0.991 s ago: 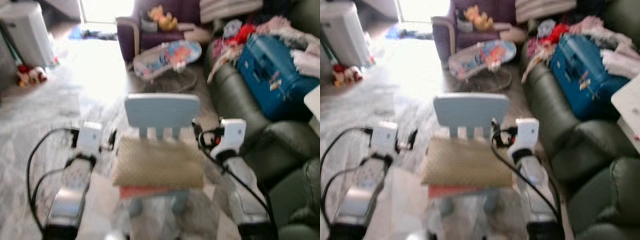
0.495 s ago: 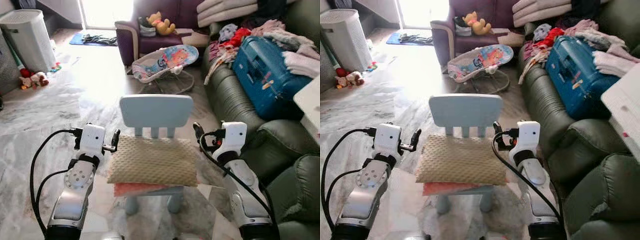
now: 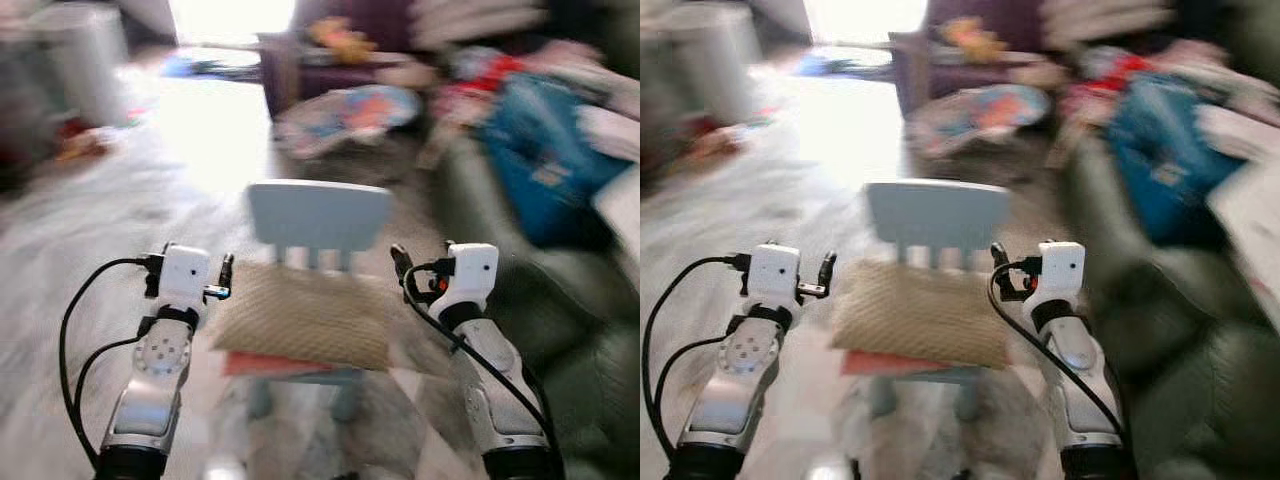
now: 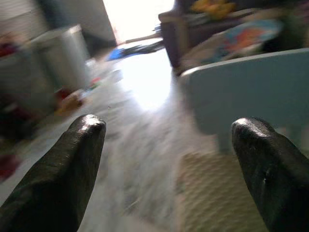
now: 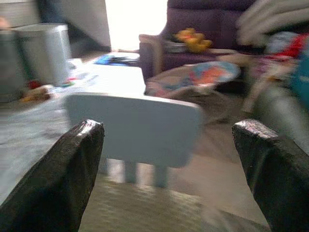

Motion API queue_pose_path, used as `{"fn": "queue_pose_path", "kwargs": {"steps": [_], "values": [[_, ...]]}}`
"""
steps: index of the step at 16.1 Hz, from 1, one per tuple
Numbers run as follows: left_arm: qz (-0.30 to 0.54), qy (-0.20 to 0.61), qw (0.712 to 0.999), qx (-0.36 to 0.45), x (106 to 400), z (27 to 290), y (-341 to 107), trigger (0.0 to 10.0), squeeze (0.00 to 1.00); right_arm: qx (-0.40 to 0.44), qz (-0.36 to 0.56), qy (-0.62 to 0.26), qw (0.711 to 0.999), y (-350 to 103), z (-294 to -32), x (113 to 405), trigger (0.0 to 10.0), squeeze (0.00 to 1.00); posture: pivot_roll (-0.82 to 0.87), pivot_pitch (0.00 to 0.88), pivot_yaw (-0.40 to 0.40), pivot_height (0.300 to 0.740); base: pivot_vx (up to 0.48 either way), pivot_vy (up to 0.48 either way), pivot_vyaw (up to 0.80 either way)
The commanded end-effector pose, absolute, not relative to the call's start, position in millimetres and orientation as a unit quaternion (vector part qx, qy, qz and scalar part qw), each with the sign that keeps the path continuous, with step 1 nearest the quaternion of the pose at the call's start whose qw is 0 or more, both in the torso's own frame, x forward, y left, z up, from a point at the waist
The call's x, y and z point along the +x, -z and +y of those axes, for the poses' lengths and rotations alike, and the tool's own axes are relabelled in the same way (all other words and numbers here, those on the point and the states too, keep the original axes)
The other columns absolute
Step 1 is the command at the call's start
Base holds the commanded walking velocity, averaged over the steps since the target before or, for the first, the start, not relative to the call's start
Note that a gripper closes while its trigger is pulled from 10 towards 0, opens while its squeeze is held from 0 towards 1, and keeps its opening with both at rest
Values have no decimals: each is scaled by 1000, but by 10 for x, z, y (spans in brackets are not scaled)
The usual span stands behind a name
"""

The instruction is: Move the pillow to the sofa

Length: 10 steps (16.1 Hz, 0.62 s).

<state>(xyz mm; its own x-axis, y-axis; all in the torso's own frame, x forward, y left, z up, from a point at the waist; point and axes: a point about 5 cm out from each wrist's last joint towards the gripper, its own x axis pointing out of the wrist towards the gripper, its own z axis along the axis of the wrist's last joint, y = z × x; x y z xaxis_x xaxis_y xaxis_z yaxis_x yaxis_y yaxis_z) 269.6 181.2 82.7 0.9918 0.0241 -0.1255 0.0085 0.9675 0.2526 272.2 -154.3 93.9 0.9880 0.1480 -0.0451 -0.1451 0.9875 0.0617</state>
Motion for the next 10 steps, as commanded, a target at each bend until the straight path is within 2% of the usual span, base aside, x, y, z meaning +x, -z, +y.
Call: {"fn": "queue_pose_path", "kwargs": {"steps": [1,2,9,10], "values": [[54,-14,990,128,2736,1852,-864,10000,0,30,16,-76,997,-982,-1536,2743,10000,0,-8,0,-48,740,0,0,788],[53,-18,990,131,2746,1866,-865,10000,0,29,16,-75,997,-983,-1539,2746,10000,0,-9,0,-48,740,0,0,781],[67,23,990,121,2727,1823,-818,10000,0,34,19,-51,998,-983,-1586,2757,10000,0,-9,0,-50,740,0,0,0],[68,23,990,120,2723,1825,-816,10000,0,33,19,-51,998,-984,-1585,2754,10000,0,-10,0,-50,740,0,-416,0]]}}
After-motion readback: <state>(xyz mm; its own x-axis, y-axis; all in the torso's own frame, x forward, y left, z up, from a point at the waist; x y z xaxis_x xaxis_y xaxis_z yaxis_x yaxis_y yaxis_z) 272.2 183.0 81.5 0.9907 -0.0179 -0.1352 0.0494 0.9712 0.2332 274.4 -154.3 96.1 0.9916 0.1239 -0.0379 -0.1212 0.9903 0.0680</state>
